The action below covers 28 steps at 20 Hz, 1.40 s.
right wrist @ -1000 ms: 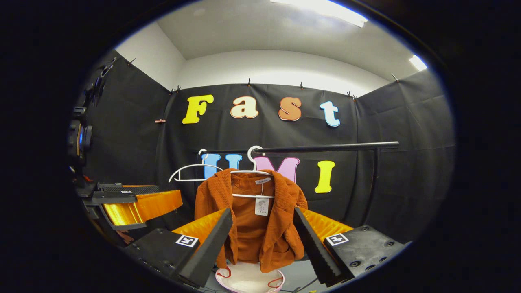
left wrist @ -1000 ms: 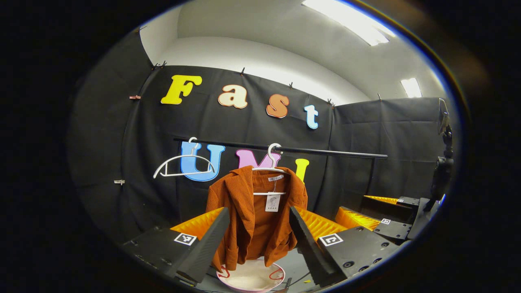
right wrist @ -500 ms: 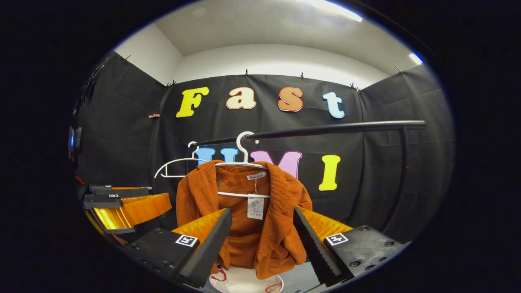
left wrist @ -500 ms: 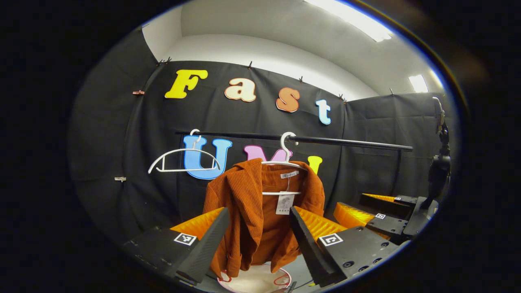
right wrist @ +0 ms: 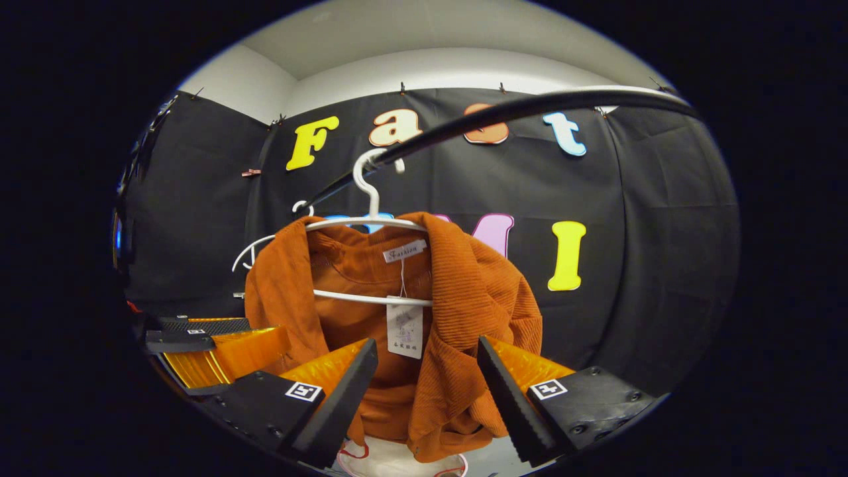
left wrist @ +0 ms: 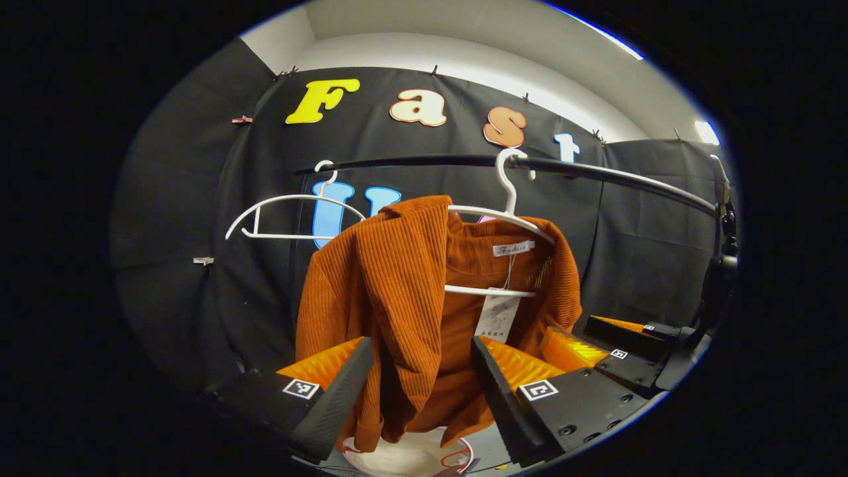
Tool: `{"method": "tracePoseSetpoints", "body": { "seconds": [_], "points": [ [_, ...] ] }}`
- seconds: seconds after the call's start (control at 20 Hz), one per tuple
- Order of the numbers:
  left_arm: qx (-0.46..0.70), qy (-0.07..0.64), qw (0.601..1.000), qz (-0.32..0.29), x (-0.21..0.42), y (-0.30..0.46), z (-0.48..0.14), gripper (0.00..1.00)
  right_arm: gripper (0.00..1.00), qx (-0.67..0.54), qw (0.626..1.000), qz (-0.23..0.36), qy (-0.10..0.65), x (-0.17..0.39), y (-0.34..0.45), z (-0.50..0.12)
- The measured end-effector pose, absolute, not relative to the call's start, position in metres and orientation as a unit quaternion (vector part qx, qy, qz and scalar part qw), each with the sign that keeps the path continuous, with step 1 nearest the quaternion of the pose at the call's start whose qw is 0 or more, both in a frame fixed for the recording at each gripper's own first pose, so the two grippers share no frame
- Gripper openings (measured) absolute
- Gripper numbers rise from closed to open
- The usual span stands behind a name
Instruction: Grasp the clothes on the hanger with both hands and then place them into the laundry hamper below.
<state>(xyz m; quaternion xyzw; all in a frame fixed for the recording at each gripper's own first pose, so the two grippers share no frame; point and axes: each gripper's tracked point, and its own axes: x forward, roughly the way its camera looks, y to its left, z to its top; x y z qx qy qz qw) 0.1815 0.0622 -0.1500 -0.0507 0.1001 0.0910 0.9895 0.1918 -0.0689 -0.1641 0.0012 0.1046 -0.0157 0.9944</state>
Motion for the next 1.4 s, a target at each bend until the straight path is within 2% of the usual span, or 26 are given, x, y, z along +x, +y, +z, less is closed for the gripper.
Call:
{"method": "tracePoseSetpoints", "body": {
  "seconds": [0.4, 0.5, 0.65, 0.7, 0.75, 0.9, 0.95, 1.05, 1.1, 1.2, 1.25, 1.4],
  "points": [
    [-0.059, 0.095, 0.981, 0.156, 0.223, 0.084, -0.164, 0.94, 0.96, 0.024, 0.992, 0.000, 0.120, 0.238, -0.077, -0.195],
    [-0.052, 0.100, 0.982, 0.153, 0.234, 0.086, -0.169, 0.94, 0.96, 0.026, 0.992, 0.005, 0.121, 0.251, -0.080, -0.198],
    [-0.049, 0.103, 0.983, 0.143, 0.247, 0.089, -0.173, 0.88, 0.85, 0.032, 0.992, 0.006, 0.124, 0.267, -0.093, -0.204],
    [-0.051, 0.105, 0.983, 0.144, 0.249, 0.091, -0.174, 0.82, 0.83, 0.034, 0.992, 0.009, 0.125, 0.271, -0.094, -0.205],
    [-0.052, 0.107, 0.982, 0.148, 0.252, 0.094, -0.176, 0.73, 0.67, 0.029, 0.992, 0.009, 0.125, 0.275, -0.097, -0.206],
    [-0.031, 0.105, 0.974, 0.199, 0.255, 0.122, -0.176, 0.12, 0.18, 0.010, 0.992, 0.024, 0.119, 0.291, -0.103, -0.207],
    [-0.027, 0.106, 0.973, 0.201, 0.258, 0.127, -0.175, 0.07, 0.18, 0.015, 0.992, 0.037, 0.119, 0.297, -0.104, -0.207],
    [-0.021, 0.102, 0.971, 0.216, 0.260, 0.138, -0.168, 0.06, 0.18, 0.037, 0.991, 0.055, 0.115, 0.303, -0.113, -0.205],
    [-0.021, 0.097, 0.969, 0.228, 0.256, 0.145, -0.164, 0.06, 0.14, 0.043, 0.991, 0.056, 0.115, 0.302, -0.124, -0.204],
    [-0.020, 0.090, 0.965, 0.246, 0.246, 0.161, -0.155, 0.06, 0.14, 0.051, 0.992, 0.046, 0.107, 0.303, -0.154, -0.194],
    [-0.015, 0.085, 0.963, 0.257, 0.241, 0.171, -0.148, 0.06, 0.18, 0.058, 0.993, 0.039, 0.099, 0.301, -0.168, -0.186],
    [0.007, 0.067, 0.955, 0.289, 0.226, 0.199, -0.126, 0.06, 0.18, 0.082, 0.994, 0.017, 0.073, 0.299, -0.197, -0.164]
  ]
}}
